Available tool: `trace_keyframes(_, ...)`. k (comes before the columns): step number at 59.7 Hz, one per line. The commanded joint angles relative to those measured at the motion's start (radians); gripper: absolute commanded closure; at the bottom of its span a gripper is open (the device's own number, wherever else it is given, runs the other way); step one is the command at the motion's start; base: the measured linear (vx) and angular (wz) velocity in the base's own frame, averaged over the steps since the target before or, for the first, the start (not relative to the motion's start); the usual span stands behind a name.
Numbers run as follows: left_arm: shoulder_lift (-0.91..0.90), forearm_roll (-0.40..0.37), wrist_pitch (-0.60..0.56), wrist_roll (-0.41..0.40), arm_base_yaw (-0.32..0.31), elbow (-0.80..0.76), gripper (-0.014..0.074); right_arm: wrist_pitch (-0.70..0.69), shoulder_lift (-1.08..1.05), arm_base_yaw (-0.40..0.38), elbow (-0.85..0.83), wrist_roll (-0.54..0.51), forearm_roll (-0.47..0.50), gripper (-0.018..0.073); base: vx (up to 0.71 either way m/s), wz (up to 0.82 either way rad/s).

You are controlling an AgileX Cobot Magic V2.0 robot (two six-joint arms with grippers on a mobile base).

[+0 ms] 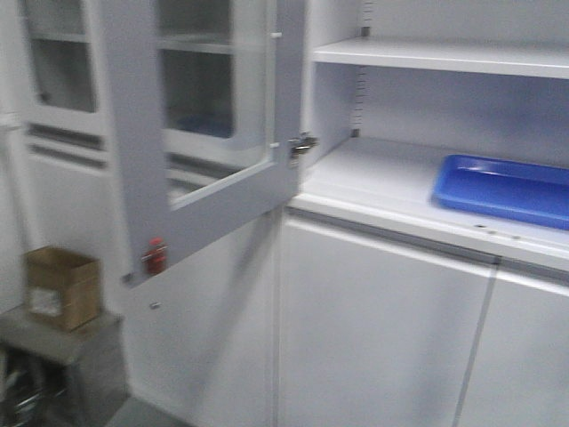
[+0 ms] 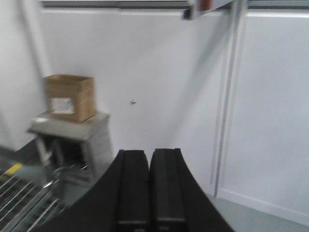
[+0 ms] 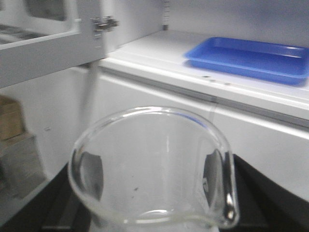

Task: Pick beaker and place in left cabinet
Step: 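Position the base in front of the shelf with the blue tray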

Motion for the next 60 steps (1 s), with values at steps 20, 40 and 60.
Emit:
trace_keyframes(20,-0.01,-0.001,-0.084,-0.004,0.0,-0.012,0.0593,-0.058,0.013,-0.004,-0.029,-0.01,-0.048,0.056,0.36,-0.64)
trace_keyframes(40,-0.01,-0.001,-0.084,-0.004,0.0,-0.012,0.0593,-0.058,0.013,-0.004,-0.029,-0.01,-0.048,0.056,0.34,-0.3)
trace_keyframes(60,-0.01,-0.001,-0.084,-0.004,0.0,-0.012,0.0593,-0.058,0.013,-0.004,-0.029,-0.01,-0.048,0.056,0.32,-0.18)
